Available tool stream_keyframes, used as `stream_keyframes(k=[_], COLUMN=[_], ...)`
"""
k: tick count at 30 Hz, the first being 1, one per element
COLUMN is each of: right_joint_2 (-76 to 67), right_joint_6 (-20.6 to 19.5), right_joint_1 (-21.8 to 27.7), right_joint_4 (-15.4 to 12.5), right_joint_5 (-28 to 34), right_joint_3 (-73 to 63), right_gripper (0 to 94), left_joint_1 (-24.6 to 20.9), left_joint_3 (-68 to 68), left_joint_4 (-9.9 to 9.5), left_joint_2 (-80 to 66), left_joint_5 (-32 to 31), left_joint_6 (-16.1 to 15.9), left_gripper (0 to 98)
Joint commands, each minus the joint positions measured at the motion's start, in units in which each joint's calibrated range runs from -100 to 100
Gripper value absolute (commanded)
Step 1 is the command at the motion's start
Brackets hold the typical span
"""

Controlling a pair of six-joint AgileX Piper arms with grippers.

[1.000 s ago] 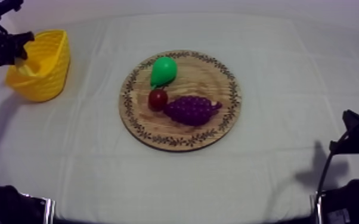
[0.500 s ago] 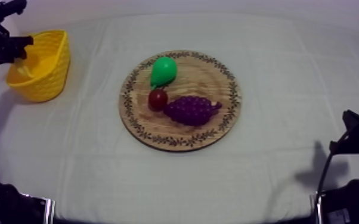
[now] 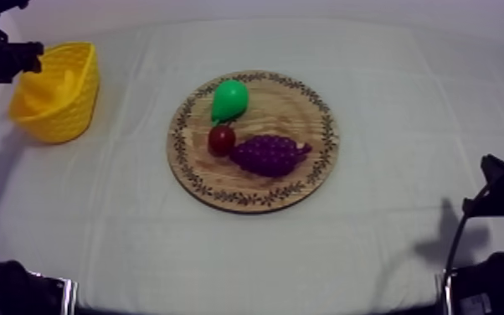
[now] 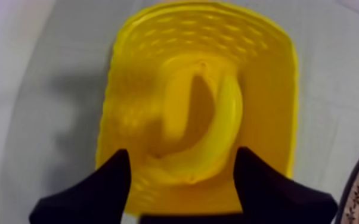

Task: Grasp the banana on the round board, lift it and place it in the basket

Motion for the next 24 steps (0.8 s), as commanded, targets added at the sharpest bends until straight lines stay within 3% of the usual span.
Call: stream_keyframes(k=[1,6,12,19,24], right_joint_2=[0.0,0.0,0.0,0.0,0.0], right_joint_6=[0.0,0.0,0.0,0.0,0.0], right_joint_1=[0.0,0.0,0.0,0.1,0.1], right_joint_4=[0.0,0.0,0.0,0.0,0.0], right_joint_5=[0.0,0.0,0.0,0.0,0.0], right_joint_3=[0.0,0.0,0.0,0.0,0.0], right_gripper=[0.6,0.6,0.6,0.6,0.6], left_joint_1=[0.7,2.1,2.4,-0.2,0.3], left_joint_3=[0.9,5.4,15.3,32.3,44.4], left_joint_4=[-0.07,-0.01,0.13,4.41,5.8], left_joint_2=[-8.0,-22.0,-42.3,-62.6,-72.1], left_joint_5=[1.2,2.3,2.3,-0.5,-5.0], left_joint_6=[0.2,0.6,0.4,-3.9,-4.1], left_gripper=[59.8,49.8,30.7,9.4,2.0])
